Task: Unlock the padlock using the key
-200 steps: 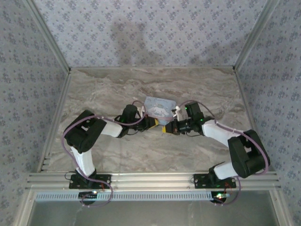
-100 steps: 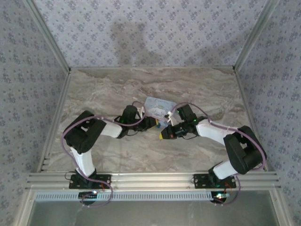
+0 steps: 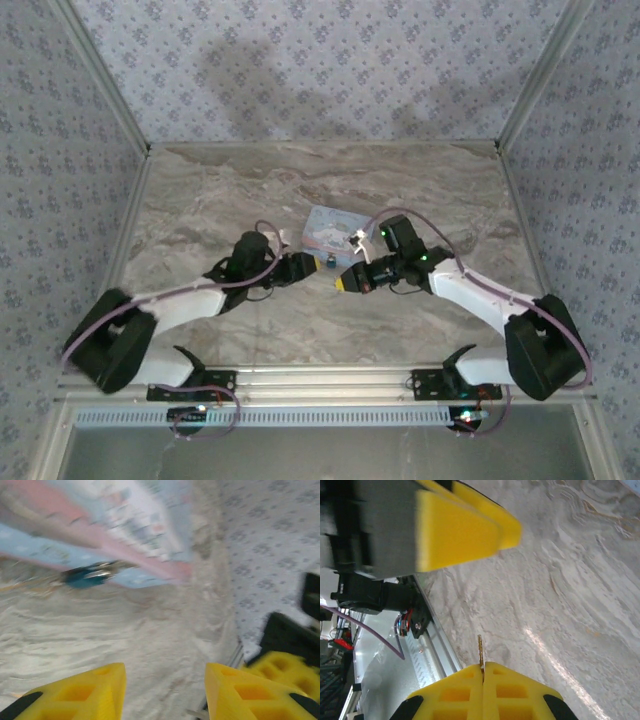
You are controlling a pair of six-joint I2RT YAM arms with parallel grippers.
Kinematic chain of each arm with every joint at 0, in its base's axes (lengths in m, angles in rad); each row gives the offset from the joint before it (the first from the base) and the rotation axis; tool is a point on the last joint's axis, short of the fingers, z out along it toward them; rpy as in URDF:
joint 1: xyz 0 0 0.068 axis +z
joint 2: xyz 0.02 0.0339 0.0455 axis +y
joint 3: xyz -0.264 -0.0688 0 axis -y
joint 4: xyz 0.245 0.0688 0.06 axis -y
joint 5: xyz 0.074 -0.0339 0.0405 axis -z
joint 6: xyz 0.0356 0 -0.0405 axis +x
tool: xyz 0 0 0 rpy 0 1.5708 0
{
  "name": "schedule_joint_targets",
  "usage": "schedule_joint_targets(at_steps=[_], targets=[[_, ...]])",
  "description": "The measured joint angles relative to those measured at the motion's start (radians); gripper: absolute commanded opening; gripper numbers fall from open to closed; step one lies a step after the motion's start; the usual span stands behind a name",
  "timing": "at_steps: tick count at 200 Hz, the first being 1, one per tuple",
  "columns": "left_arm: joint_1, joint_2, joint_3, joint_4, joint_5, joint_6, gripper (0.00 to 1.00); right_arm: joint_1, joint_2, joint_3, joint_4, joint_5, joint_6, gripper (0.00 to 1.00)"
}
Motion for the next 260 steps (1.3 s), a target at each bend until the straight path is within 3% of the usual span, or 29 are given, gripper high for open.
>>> schedule_joint_targets(at_steps=[34, 54, 84, 130, 161, 222, 251, 260], targets=[[0.0, -0.197, 0.029, -0.056, 0.025, 0.04, 0.46, 0.032, -0.043, 0.063, -0.04, -0.007, -0.019, 0.0], [-0.001, -0.209, 0.089, -0.094, 0.073, 0.061, 0.52, 0.044, -0.069, 0.095, -0.057, -0.019, -0.025, 0.0], [-0.017, -0.206, 0.137, -0.135, 0.127, 0.082, 0.52, 0.051, -0.11, 0.138, -0.082, -0.039, -0.027, 0.0], [-0.058, -0.176, 0.15, -0.152, 0.177, 0.104, 0.33, 0.051, -0.134, 0.167, -0.107, -0.053, -0.027, 0.0], [-0.068, -0.168, 0.152, -0.149, 0.195, 0.104, 0.34, 0.051, -0.134, 0.167, -0.114, -0.058, -0.027, 0.0], [-0.087, -0.166, 0.161, -0.125, 0.213, 0.093, 0.0, 0.051, -0.136, 0.166, -0.113, -0.069, -0.025, 0.0], [-0.092, -0.162, 0.163, -0.106, 0.212, 0.093, 0.0, 0.034, -0.147, 0.162, -0.109, -0.084, -0.012, 0.0], [-0.093, -0.161, 0.163, -0.099, 0.205, 0.091, 0.0, 0.028, -0.154, 0.159, -0.105, -0.084, -0.003, 0.09]])
